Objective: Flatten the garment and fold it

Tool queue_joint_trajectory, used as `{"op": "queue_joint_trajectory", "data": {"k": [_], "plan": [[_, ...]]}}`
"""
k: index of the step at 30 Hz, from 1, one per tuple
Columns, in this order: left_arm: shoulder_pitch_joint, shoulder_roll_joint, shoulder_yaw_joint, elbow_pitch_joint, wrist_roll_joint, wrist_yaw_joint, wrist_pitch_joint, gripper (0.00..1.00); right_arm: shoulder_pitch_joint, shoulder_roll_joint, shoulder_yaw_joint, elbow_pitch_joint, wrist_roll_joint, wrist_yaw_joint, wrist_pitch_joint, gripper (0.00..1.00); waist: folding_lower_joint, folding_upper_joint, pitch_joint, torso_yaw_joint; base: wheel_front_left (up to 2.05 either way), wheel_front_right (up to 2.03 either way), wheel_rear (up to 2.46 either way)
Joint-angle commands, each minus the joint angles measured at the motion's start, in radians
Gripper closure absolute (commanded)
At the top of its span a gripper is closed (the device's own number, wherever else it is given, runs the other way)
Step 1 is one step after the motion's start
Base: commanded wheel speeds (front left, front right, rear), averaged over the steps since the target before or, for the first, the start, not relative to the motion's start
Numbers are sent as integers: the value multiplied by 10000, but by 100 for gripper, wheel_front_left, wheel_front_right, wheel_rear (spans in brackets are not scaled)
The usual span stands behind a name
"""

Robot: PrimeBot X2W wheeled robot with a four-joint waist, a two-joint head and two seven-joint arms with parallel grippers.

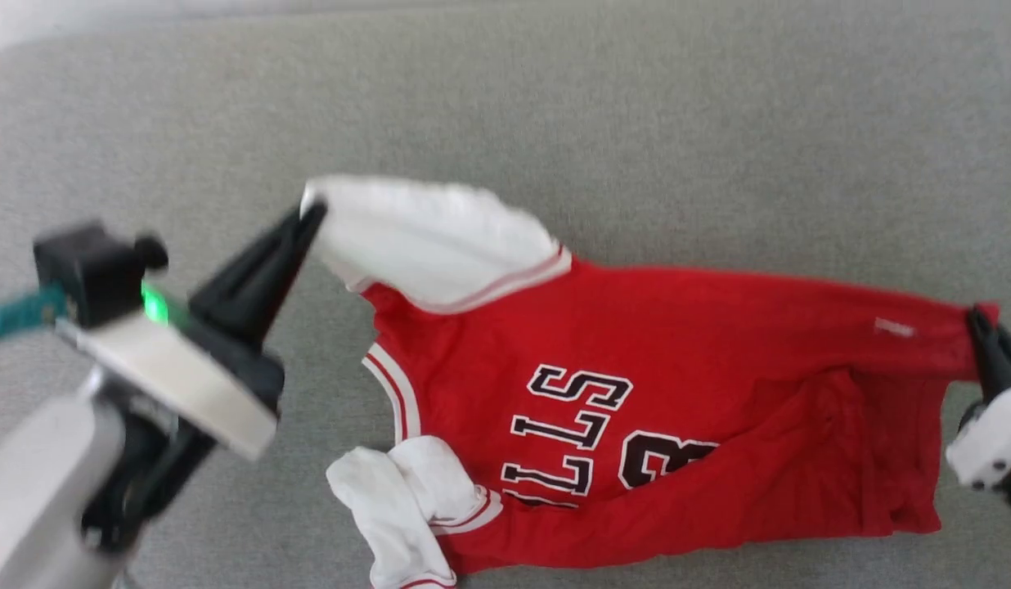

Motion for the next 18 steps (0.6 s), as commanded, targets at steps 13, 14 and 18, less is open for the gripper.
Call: {"op": "queue_joint_trajectory", "data": {"k": [13,14,18], "plan": [[3857,1075,-51,-2083,-1441,845,-405,100,1732,52,-235,-99,802,-9,153,100,1,0,-1471,222,0,0,0],[4077,1158,-45,-2205,-1576,866,-411,100,1853,47,-256,-99,848,-9,210,100,1,0,-1526,242,0,0,0],[4768,1420,-78,-2558,-2091,907,-328,100,2246,79,-291,-74,1038,-9,446,100,1,0,-1678,299,0,0,0]]}}
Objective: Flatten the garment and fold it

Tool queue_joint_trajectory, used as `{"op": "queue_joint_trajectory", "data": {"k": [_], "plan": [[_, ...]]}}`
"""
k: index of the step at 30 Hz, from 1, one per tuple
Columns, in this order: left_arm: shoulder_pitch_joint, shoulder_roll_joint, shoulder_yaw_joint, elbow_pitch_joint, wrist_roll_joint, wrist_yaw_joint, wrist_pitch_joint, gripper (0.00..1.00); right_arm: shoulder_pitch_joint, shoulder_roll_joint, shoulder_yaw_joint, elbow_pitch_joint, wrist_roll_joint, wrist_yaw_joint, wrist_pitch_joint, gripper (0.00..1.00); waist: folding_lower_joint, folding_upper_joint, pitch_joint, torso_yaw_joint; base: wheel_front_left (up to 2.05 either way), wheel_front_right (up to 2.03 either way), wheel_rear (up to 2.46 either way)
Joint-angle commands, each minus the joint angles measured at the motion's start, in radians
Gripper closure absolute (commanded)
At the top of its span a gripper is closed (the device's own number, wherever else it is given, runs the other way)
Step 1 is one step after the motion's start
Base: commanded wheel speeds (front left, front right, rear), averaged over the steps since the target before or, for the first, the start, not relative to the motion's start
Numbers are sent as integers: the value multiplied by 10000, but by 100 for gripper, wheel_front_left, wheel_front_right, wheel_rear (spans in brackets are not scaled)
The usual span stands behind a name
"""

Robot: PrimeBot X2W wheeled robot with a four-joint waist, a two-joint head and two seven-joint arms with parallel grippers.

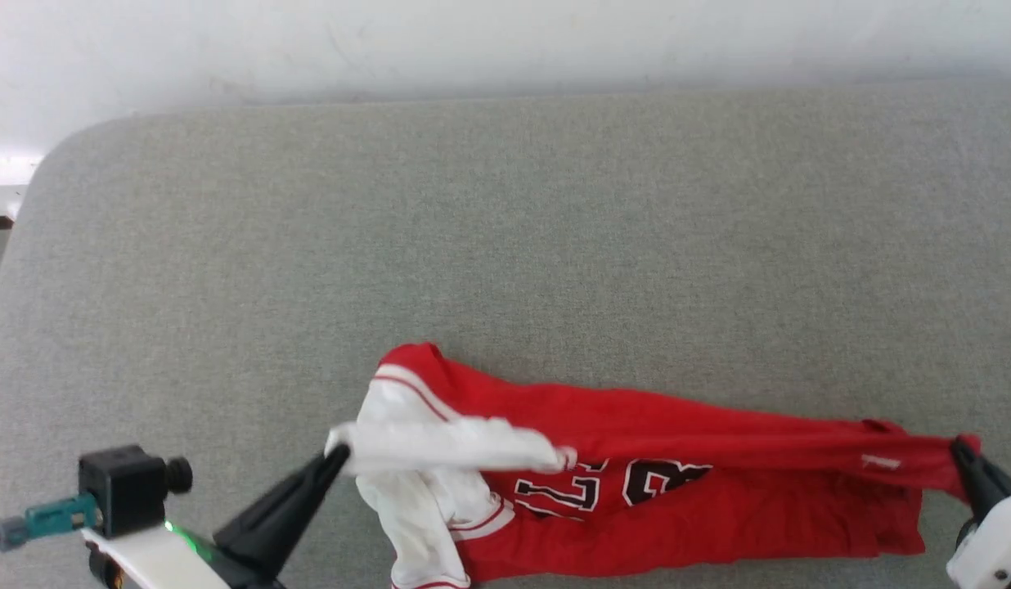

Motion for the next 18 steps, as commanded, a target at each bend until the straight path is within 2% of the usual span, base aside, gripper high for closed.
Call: {"op": "queue_joint_trajectory", "data": {"k": [1,7,18], "plan": [[174,106,-35,-79,-138,35,62,100,150,15,20,-4,38,-7,71,100,2,0,-104,60,0,0,0],[107,-127,-505,323,-64,89,522,100,218,-18,295,217,-205,-7,253,100,2,0,-111,109,0,0,0],[-1348,-2047,-1569,2861,433,-383,1113,100,-523,8,726,1073,-714,-7,209,100,2,0,162,114,0,0,0]]}}
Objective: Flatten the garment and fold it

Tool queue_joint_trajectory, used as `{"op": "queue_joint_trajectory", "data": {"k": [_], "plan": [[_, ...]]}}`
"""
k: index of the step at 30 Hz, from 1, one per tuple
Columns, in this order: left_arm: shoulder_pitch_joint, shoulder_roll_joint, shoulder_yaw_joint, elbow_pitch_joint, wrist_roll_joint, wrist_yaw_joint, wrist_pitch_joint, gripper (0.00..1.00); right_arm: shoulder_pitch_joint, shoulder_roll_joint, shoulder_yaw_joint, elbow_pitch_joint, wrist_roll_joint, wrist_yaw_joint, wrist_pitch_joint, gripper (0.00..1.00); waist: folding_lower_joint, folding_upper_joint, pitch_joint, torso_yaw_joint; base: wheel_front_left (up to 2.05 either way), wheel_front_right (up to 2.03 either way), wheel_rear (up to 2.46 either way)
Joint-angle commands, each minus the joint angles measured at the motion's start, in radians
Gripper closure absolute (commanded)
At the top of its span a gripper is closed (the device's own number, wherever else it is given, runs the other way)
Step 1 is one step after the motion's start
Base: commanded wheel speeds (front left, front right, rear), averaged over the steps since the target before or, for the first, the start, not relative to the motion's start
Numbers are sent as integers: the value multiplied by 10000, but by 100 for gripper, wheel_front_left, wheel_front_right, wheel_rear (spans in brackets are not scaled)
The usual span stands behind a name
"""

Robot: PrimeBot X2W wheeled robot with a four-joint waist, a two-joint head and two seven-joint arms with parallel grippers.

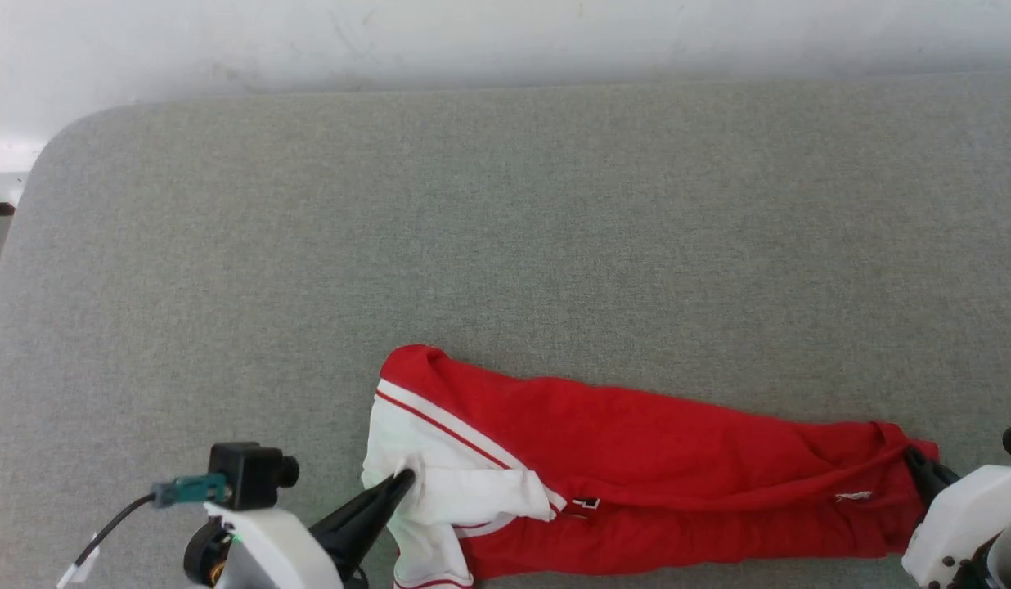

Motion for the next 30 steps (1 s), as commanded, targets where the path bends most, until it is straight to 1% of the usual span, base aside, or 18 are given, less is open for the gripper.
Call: {"op": "queue_joint_trajectory", "data": {"k": [1,2,3,4,5,6,7,8,11,14,16,18,20,22,23,25,27,30], "plan": [[-259,-161,-74,303,55,-136,43,98,-182,12,8,97,-87,-7,-44,100,-1,0,50,5,0,0,0],[-360,-283,-86,527,61,-163,29,86,-224,21,-6,162,-123,-7,-42,100,-1,0,70,7,0,0,0],[-446,-385,-120,734,63,-200,49,77,-260,32,-30,225,-164,-7,-43,100,-1,0,88,6,0,0,0],[-516,-476,-151,918,43,-240,82,67,-294,48,-72,282,-209,-7,-51,93,-1,0,108,4,0,0,0],[-585,-558,-157,1077,44,-270,67,57,-324,63,-107,329,-261,-7,-75,31,-1,0,126,-1,0,0,0],[-640,-632,-148,1216,46,-282,31,36,-349,78,-124,370,-312,-7,-108,0,-1,0,143,-5,0,0,0],[-683,-693,-152,1327,49,-305,8,9,-374,96,-167,409,-349,-7,-148,0,-1,0,154,-11,0,0,0],[-707,-754,-141,1413,36,-327,-38,0,-401,117,-209,443,-374,-7,-186,0,-1,0,165,-16,0,0,0],[-700,-844,-35,1525,63,-305,-305,0,-399,178,-236,399,-293,-7,-311,0,-1,0,167,-25,0,0,0],[-571,-849,290,1361,168,-65,-910,0,-256,230,-360,88,-112,-7,-431,0,-1,0,111,-12,0,0,0],[-406,-808,635,1150,332,249,-1540,0,-86,259,-501,-221,38,-7,-478,0,-1,0,30,-8,0,0,0],[-163,-809,1098,905,508,709,-2229,0,143,279,-625,-555,174,-7,-496,0,-1,0,-79,-11,0,0,0],[117,-860,1682,607,818,1228,-2623,0,345,293,-770,-862,285,-7,-555,0,-1,0,-169,-20,0,0,0],[428,-1014,2401,260,1413,1830,-2774,0,513,298,-894,-992,460,-7,-634,0,-1,0,-247,-30,0,0,0],[557,-1207,2901,-15,1864,2107,-2792,0,592,299,-946,-986,565,-7,-675,0,-1,0,-277,-28,0,0,0],[944,-1772,3907,-638,2876,2462,-2801,0,736,300,-978,-871,613,-7,-762,0,-1,0,-333,-9,0,0,0],[1369,-2203,4562,-1129,3998,2610,-2804,0,812,301,-951,-636,687,-7,-812,0,-1,0,-383,18,0,0,0],[1942,-2732,5210,-1548,5370,2607,-2805,0,835,302,-910,-201,743,-7,-907,0,-1,0,-438,75,0,0,0]]}}
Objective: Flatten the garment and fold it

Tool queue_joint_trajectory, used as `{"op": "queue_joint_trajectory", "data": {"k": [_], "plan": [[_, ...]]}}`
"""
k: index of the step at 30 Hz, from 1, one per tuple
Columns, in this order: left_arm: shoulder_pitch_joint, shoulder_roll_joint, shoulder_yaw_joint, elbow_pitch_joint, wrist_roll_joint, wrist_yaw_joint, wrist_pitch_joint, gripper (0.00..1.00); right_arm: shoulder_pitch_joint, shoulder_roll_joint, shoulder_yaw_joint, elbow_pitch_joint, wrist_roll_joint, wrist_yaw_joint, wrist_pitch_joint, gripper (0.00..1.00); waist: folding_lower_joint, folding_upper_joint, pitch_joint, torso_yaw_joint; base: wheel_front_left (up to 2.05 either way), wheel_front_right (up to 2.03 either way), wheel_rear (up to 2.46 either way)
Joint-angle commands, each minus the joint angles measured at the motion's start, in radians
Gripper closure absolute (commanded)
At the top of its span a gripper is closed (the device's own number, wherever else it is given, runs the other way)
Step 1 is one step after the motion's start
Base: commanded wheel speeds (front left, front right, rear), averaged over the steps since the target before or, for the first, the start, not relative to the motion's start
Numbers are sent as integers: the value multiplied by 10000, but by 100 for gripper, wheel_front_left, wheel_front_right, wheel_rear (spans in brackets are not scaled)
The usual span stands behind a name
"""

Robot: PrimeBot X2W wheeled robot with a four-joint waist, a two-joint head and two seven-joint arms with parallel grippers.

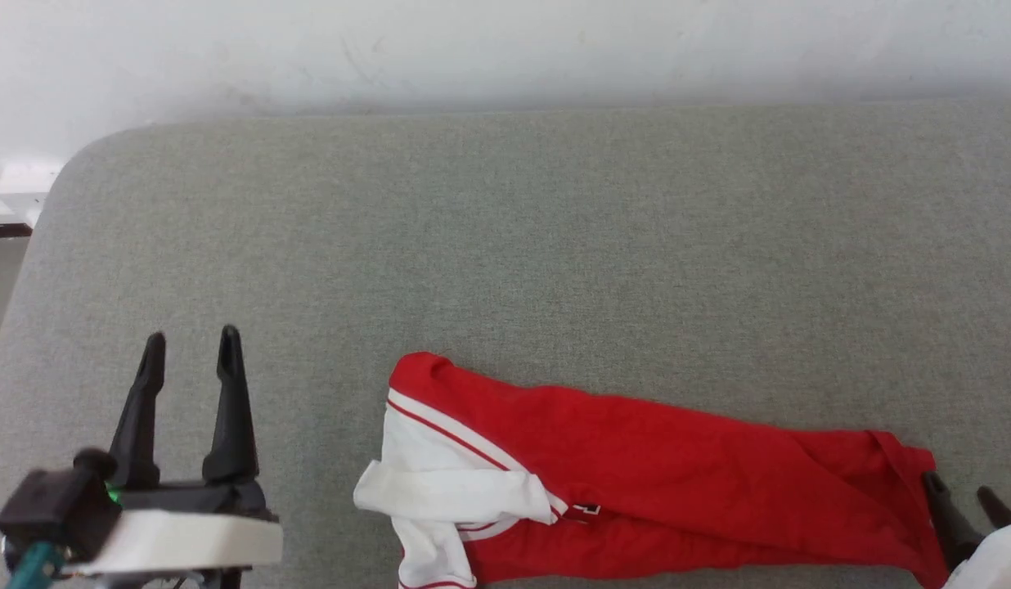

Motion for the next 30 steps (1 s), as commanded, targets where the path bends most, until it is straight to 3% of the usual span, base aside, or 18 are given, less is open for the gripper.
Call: {"op": "queue_joint_trajectory", "data": {"k": [1,7,20,21,22,23,30], "plan": [[365,-224,258,-128,686,-3,-44,0,44,28,50,270,54,-7,-102,0,0,0,-42,59,0,0,0],[1100,-731,660,-70,2265,-238,-46,0,-39,29,83,1144,-22,-7,-229,0,0,0,-88,244,0,0,0],[1459,-1249,923,502,3162,-1019,-47,0,-316,29,439,2736,-31,-7,-33,0,0,0,-156,562,0,0,0],[1446,-1280,934,529,3177,-1071,-47,0,-365,29,457,2851,-22,-7,24,18,0,0,-143,573,0,0,0],[1430,-1311,944,556,3179,-1127,-47,0,-439,29,398,2950,34,-7,-12,90,0,0,-128,580,0,0,0],[1411,-1340,956,584,3177,-1180,-47,0,-507,29,377,3065,64,-7,-8,100,0,0,-113,588,0,0,0],[1300,-1422,1039,742,3256,-1416,-47,0,-855,29,338,3324,-75,-7,-87,100,0,0,-56,578,0,0,0]]}}
